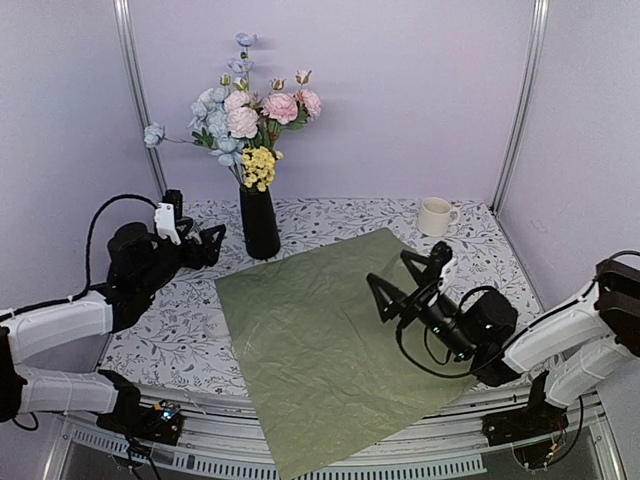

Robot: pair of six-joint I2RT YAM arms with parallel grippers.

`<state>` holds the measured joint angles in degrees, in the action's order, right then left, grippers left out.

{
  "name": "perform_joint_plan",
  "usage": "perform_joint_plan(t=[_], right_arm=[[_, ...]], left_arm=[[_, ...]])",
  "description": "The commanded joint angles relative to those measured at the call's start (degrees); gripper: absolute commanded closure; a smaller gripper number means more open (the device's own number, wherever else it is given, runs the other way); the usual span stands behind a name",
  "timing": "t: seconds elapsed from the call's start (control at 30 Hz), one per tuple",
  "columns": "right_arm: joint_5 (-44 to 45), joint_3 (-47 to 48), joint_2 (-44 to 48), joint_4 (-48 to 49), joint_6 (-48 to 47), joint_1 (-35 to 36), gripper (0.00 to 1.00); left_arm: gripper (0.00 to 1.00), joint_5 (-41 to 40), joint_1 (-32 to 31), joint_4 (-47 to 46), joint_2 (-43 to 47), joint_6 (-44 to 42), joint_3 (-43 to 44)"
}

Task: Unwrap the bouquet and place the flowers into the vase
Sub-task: Reset both arms

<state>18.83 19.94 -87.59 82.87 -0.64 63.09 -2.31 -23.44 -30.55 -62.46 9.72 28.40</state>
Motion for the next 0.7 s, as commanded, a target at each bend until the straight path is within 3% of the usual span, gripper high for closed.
perform_joint_plan(t=[0.0, 0.2, 0.3, 0.43, 0.57, 0.67], right_arm=[[-3.1, -1.9, 12.4, -16.0, 7.6, -8.2, 0.05], [1.0, 0.7, 26.6, -40.5, 4.3, -17.2, 0.0], [0.5, -0.7, 33.0, -46.9, 4.2, -25.4, 0.01], [-3.1, -5.0, 40.1, -47.2, 4.5, -37.5, 0.01], [-7.0, -6.5, 41.0, -46.7, -0.2, -46.9, 0.01], [-14.8, -11.1, 38.2, -37.7, -0.8, -52.8, 0.01]], left_arm=[[0.03, -4.8, 3.8, 6.7, 6.7, 0.3, -3.2], [0.04, -6.8, 11.6, 4.1, 12.7, 1.6, -7.5], [0.06, -11.4, 12.7, 0.1, 11.8, -1.3, -9.7], [0.02, -11.7, 14.1, -9.9, 9.5, -3.7, -14.0], [0.02, -13.5, 16.1, -11.7, 5.3, -4.7, -13.6], [0.02, -9.8, 17.8, -18.1, 0.7, -7.1, -15.2]])
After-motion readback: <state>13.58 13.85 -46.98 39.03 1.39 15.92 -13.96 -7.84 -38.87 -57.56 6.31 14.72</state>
